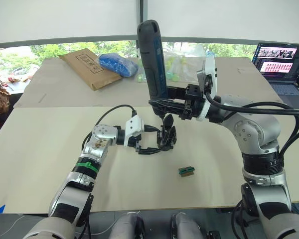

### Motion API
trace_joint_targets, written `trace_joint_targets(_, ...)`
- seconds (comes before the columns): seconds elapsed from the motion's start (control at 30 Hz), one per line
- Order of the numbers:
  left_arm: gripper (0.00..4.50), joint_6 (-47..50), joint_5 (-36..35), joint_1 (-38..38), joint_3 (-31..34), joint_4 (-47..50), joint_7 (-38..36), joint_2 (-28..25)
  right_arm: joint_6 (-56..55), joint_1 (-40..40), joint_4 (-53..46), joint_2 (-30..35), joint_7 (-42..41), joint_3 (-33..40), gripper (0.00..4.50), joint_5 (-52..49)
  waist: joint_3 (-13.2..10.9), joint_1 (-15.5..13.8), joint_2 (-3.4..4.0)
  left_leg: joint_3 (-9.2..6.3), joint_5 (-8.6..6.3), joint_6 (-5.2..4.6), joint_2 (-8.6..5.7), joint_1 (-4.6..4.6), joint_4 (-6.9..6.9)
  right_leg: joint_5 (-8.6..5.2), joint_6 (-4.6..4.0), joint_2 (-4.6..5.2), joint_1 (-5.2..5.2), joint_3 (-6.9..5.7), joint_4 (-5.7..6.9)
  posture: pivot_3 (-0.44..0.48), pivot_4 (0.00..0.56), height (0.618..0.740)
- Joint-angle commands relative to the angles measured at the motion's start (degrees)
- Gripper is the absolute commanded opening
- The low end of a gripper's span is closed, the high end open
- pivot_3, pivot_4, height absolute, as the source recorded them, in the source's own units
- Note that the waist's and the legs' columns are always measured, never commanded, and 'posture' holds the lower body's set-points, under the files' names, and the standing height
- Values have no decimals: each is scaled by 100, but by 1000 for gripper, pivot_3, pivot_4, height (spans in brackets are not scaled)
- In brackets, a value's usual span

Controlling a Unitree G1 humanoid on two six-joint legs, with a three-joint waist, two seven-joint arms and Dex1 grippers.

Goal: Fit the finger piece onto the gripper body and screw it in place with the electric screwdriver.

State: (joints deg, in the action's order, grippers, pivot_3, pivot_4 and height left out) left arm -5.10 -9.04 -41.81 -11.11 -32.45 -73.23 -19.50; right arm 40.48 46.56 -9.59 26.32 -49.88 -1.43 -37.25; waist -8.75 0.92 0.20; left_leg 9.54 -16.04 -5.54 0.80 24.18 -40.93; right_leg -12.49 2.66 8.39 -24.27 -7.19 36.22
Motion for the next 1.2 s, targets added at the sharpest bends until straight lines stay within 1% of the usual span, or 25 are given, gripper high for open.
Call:
trace_joint_targets(0.03,4500,-54,-20,-16,7,53,-37,14,-123,106,-276,-46,-5,140,1903,-128,0,0,0,0,0,0,0,0,0,0,0,0,0,0,0,0,150,732)
trace_joint_targets(1.2,4500,-74,0,7,11,111,22,-5,-353,132,-82,-125,-235,40,1903,154,0,0,0,0,0,0,0,0,0,0,0,0,0,0,0,0,150,732)
